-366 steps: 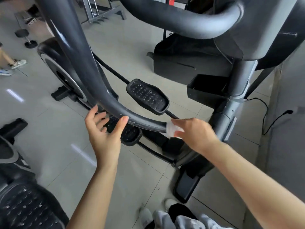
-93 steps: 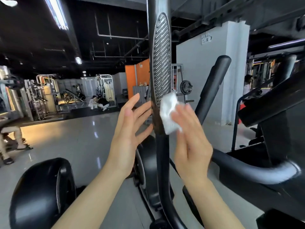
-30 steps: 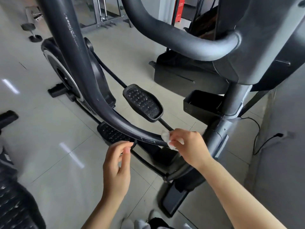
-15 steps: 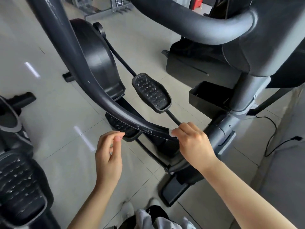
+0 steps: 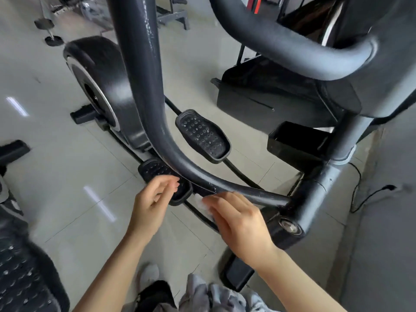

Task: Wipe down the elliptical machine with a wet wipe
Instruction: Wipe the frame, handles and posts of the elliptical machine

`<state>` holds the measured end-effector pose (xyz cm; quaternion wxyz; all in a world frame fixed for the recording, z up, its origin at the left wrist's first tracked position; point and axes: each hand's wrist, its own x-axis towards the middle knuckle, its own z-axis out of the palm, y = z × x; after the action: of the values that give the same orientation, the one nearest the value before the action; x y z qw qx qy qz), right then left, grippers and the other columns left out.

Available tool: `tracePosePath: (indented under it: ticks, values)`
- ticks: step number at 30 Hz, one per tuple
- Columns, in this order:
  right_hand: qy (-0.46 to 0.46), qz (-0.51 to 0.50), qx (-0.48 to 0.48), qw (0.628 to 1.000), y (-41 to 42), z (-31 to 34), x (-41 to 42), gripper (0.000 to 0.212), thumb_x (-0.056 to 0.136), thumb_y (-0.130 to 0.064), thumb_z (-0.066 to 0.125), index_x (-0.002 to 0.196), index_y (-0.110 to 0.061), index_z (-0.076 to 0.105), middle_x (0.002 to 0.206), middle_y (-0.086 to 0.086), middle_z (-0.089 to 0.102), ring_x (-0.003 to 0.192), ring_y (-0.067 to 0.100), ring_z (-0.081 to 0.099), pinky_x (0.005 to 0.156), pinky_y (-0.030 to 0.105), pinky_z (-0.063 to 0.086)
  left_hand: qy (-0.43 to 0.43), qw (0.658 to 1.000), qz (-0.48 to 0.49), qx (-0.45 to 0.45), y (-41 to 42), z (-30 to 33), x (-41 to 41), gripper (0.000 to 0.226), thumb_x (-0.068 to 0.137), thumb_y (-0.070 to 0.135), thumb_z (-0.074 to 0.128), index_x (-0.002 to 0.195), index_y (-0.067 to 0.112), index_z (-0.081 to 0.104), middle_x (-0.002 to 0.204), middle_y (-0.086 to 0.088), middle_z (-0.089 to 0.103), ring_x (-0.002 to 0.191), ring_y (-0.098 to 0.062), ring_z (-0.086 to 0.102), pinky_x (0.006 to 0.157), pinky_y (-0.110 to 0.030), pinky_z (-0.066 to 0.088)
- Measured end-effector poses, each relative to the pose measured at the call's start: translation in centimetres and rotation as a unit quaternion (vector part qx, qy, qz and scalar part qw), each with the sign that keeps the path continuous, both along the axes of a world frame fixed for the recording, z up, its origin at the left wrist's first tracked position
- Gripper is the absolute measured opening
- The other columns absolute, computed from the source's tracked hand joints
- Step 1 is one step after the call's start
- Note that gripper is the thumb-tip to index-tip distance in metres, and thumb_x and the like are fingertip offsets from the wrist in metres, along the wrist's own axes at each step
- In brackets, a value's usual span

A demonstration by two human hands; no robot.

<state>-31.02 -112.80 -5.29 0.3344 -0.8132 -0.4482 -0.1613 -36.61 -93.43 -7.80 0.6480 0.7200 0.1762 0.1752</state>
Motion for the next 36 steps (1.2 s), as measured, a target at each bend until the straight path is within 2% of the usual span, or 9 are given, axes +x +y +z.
tracePosePath:
  ticks: [5,8,11,16,22,26,29,32,36]
  values:
    - [0.121,-0.075,0.043,0.989,6.6,-1.2,-2.8,0.011,0.092,-0.012,0.057,0.094,-0.018,0.065,0.083,-0.007,0.065,0.075,0.013,0.063,0.066,0.031,0.052,0.082,0.962,-0.251,-0.068,5.9,0.6,2.2,0.034,0.065,0.042,0.072,0.096,0.029,0.072,0.100,0.005,0.073,0.097,-0.007,0.067,0.078,-0.016,0.050]
    - [0.269,-0.135,0.093,0.949,11.2,-1.8,-4.1,0.020,0.087,-0.004,0.059,0.092,-0.022,0.062,0.074,-0.018,0.061,0.065,-0.001,0.055,0.062,0.015,0.044,0.153,0.923,-0.351,-0.033,11.0,1.5,3.0,0.039,0.067,0.021,0.072,0.105,0.014,0.068,0.101,0.001,0.073,0.096,-0.007,0.066,0.080,-0.016,0.050]
    - [0.447,-0.158,0.163,0.865,14.7,-1.6,-3.4,0.017,0.092,-0.004,0.058,0.085,-0.018,0.063,0.067,-0.015,0.061,0.060,0.002,0.051,0.060,0.015,0.039,0.176,0.918,-0.352,-0.048,14.4,1.9,3.1,0.034,0.074,0.004,0.074,0.106,0.011,0.066,0.096,0.003,0.074,0.094,-0.008,0.067,0.081,-0.020,0.052]
    - [0.580,-0.152,0.253,0.759,19.1,-0.9,-0.5,0.012,0.093,-0.005,0.058,0.083,-0.009,0.063,0.079,0.005,0.067,0.070,0.009,0.059,0.063,0.020,0.046,0.167,0.961,-0.207,-0.073,15.9,1.8,3.5,0.021,0.085,-0.006,0.066,0.097,0.011,0.066,0.082,0.003,0.072,0.083,-0.013,0.067,0.078,-0.028,0.058]
    - [0.645,-0.127,0.246,0.713,23.3,-1.4,1.7,0.020,0.095,-0.016,0.058,0.081,-0.027,0.067,0.096,0.006,0.068,0.088,0.025,0.063,0.073,0.035,0.047,0.144,0.976,-0.130,-0.096,18.2,2.3,3.7,0.021,0.086,-0.001,0.068,0.100,0.015,0.065,0.083,0.004,0.070,0.079,-0.007,0.067,0.070,-0.022,0.056]
    - [0.687,-0.084,0.250,0.677,24.9,-1.2,2.9,0.030,0.094,-0.045,0.057,0.115,-0.026,0.063,0.118,0.006,0.066,0.110,0.023,0.064,0.088,0.040,0.052,0.135,0.981,-0.103,-0.094,20.4,2.1,5.6,0.029,0.087,0.000,0.068,0.101,0.025,0.066,0.084,0.006,0.069,0.080,-0.006,0.067,0.067,-0.020,0.053]
    - [0.676,-0.022,0.250,0.692,26.4,-0.5,4.7,0.044,0.084,-0.035,0.069,0.124,-0.019,0.058,0.116,0.011,0.068,0.107,0.028,0.065,0.089,0.043,0.051,0.118,0.980,-0.132,-0.092,22.2,1.9,8.3,0.036,0.077,0.010,0.079,0.108,0.024,0.067,0.090,0.003,0.073,0.085,-0.010,0.069,0.071,-0.021,0.052]
    - [0.653,-0.057,0.270,0.705,29.5,0.0,7.6,0.025,0.092,-0.026,0.065,0.116,-0.019,0.065,0.109,0.014,0.069,0.098,0.030,0.066,0.076,0.032,0.054,0.099,0.979,-0.160,-0.084,25.2,1.8,12.3,0.037,0.076,0.005,0.079,0.106,0.024,0.067,0.089,0.000,0.072,0.082,-0.012,0.068,0.068,-0.021,0.052]
    - [0.629,-0.149,0.383,0.660,34.8,-0.5,13.1,0.029,0.100,-0.029,0.048,0.103,-0.013,0.072,0.107,0.014,0.071,0.109,0.033,0.064,0.097,0.044,0.048,0.080,0.966,-0.235,-0.068,30.6,2.1,19.5,0.030,0.082,0.000,0.071,0.105,0.021,0.070,0.093,-0.007,0.073,0.083,-0.010,0.069,0.066,-0.020,0.054]
